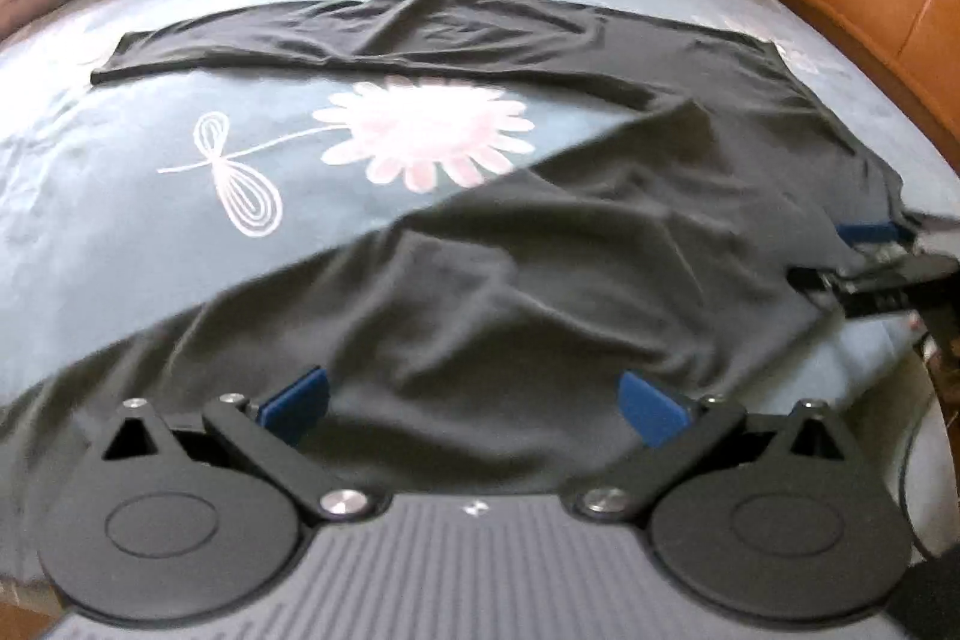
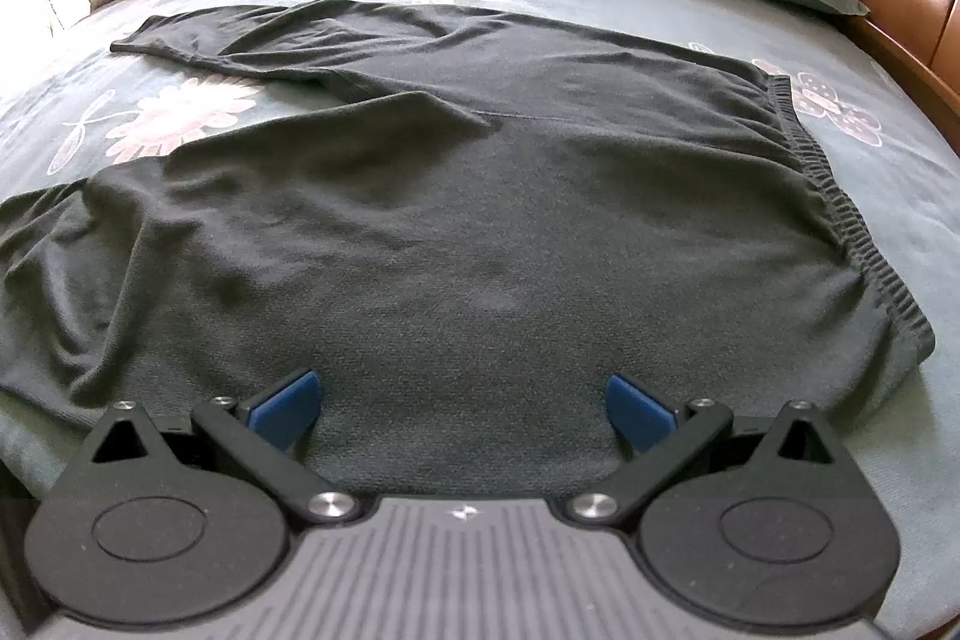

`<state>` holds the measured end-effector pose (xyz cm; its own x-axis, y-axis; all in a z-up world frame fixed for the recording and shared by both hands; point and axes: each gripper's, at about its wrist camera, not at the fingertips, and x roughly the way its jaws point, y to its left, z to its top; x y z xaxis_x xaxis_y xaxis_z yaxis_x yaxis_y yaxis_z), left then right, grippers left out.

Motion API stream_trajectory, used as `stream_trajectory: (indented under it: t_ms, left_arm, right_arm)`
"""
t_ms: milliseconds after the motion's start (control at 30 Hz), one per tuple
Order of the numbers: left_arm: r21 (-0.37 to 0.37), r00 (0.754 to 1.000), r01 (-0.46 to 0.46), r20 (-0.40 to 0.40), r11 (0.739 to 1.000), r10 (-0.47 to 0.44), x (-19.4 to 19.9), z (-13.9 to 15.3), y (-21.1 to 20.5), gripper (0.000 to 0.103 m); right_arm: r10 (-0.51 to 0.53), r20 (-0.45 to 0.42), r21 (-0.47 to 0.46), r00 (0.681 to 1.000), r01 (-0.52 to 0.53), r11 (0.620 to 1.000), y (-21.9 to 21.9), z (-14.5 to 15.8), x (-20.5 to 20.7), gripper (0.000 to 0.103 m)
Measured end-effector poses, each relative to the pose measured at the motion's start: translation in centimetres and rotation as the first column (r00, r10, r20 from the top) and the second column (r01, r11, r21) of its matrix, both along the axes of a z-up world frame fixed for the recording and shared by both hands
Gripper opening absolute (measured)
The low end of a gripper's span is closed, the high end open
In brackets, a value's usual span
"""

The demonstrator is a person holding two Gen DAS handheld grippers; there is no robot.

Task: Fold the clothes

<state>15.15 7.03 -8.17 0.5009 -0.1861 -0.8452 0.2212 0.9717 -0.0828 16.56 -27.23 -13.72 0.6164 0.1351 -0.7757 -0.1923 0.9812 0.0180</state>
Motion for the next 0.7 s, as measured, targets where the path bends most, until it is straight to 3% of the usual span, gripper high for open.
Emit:
stream_trajectory:
  t_ms: [133,233,400,533,700]
  left_arm:
    - [0.008,0.992,-0.063,-0.105,0.998,0.064,0.5,-2.4,2.2,0.102]
    - [-0.062,0.992,-0.077,-0.108,0.995,0.070,-1.4,-2.1,3.9,0.102]
    - [-0.017,0.993,-0.116,-0.021,0.993,0.115,-2.0,1.1,6.2,0.102]
    - [-0.049,0.987,-0.146,0.060,0.988,0.149,-1.7,4.3,7.7,0.102]
    - [-0.004,0.977,-0.122,0.177,0.993,0.121,-3.5,8.2,7.4,0.102]
  right_arm:
    - [-0.002,0.000,0.000,1.000,0.002,1.000,-0.1,0.0,-0.1,0.103]
    - [-0.002,0.000,-0.003,1.000,0.002,1.000,-0.1,-0.1,-0.2,0.103]
    - [-0.001,-0.018,-0.012,1.000,0.001,1.000,0.1,0.0,0.1,0.103]
    - [-0.002,-0.024,-0.017,1.000,0.002,1.000,0.1,-0.1,0.2,0.103]
    - [-0.005,-0.041,-0.026,0.999,0.004,1.000,0.3,0.0,0.4,0.103]
